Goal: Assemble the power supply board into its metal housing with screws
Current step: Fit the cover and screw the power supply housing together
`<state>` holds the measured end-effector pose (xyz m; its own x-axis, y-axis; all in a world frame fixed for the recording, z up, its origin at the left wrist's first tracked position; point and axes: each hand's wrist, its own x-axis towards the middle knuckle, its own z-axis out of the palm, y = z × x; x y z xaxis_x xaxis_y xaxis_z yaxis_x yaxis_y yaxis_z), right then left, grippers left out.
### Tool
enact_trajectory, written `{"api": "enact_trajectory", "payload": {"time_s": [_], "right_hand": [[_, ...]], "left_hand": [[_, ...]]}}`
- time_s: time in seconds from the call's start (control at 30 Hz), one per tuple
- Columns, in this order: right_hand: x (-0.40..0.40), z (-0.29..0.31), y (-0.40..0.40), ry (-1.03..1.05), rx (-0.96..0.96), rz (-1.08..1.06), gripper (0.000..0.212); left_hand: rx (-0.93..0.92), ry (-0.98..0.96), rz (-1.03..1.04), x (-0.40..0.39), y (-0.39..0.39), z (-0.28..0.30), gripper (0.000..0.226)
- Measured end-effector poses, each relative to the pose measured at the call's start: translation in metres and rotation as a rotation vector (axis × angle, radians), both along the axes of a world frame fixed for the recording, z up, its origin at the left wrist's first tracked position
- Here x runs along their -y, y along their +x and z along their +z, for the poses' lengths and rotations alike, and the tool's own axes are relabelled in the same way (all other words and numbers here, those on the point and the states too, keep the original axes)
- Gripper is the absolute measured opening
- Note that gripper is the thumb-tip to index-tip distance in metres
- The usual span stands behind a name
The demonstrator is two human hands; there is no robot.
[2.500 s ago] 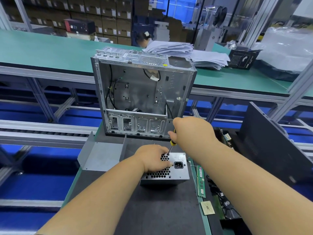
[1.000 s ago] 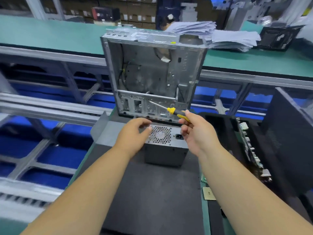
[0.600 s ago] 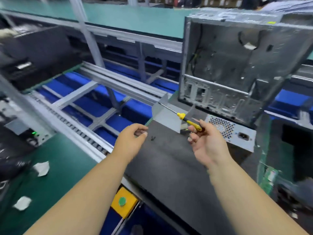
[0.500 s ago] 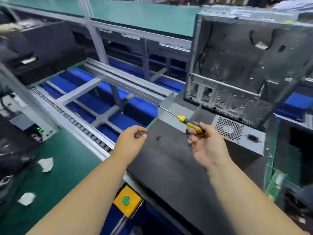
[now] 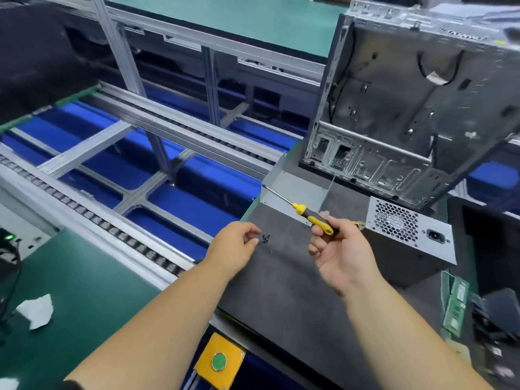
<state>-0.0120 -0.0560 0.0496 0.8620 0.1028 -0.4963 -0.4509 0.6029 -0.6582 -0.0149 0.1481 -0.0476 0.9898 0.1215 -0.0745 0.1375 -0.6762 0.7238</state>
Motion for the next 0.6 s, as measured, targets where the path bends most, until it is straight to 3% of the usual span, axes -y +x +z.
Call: {"api": "enact_trajectory", "payload": {"time_s": [0.33, 0.6], "right_hand": [[-0.007, -0.012, 0.006, -0.023, -0.026, -0.070, 0.012], [-0.009, -0.009, 0.011, -0.027, -0.010, -0.075, 0.016]], "left_hand": [[-0.009, 0.171, -0.039, 0.014, 0.034, -0.019, 0.015], [-0.043, 0.130, -0.023, 0.016, 0.032, -0.015, 0.002]]}}
